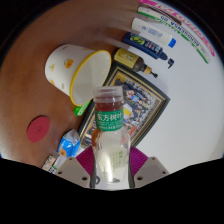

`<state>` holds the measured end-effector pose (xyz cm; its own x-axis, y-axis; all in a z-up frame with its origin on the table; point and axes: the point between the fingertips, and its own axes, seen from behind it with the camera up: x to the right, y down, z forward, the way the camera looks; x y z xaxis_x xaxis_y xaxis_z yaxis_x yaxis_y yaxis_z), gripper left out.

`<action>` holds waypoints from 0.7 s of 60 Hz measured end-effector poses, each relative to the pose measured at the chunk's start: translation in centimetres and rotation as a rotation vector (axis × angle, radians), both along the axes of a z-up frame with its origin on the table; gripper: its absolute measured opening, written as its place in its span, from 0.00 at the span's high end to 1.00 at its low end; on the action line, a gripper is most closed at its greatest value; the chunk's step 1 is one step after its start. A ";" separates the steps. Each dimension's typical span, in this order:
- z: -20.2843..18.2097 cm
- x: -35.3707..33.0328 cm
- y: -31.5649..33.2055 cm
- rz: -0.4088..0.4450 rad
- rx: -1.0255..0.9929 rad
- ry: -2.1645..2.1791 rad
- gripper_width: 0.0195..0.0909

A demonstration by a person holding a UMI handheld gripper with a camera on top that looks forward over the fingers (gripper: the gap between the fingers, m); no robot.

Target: Pour water

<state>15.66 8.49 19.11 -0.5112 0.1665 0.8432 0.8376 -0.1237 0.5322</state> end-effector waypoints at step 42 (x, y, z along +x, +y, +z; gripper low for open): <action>-1.0 1.3 -3.5 -0.234 -0.044 1.854 0.66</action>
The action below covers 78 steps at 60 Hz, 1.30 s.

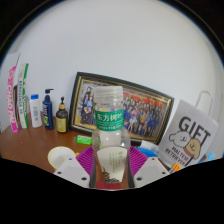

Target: Pour water

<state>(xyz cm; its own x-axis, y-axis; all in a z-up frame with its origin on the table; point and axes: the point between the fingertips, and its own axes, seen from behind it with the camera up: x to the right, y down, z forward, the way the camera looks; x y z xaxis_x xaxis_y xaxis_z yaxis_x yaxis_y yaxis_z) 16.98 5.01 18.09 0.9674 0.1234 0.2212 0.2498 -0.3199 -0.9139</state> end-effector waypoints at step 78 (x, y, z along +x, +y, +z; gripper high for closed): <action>-3.6 -3.8 -20.8 -0.285 -0.356 0.173 0.08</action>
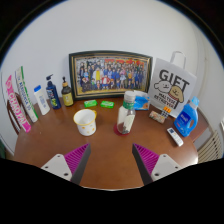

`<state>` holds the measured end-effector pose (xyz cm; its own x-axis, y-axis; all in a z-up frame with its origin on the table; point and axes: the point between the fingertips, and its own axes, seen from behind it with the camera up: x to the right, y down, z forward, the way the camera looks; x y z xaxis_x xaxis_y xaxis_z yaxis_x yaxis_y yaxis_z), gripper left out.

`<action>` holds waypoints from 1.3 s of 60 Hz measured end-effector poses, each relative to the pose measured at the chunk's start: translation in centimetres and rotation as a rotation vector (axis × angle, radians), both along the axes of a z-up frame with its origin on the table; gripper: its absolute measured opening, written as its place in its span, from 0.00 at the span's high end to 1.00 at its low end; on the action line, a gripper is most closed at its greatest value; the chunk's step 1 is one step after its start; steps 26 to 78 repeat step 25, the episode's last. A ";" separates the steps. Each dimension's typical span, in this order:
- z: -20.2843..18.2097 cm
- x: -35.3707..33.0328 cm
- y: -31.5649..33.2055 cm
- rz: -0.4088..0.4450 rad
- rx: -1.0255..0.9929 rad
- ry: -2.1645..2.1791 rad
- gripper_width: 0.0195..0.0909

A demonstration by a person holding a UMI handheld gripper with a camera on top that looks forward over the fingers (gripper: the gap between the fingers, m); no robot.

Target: Pour water

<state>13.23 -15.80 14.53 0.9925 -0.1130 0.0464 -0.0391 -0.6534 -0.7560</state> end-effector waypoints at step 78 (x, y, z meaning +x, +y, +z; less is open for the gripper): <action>3.6 -2.2 -4.6 -0.022 0.033 -0.066 0.08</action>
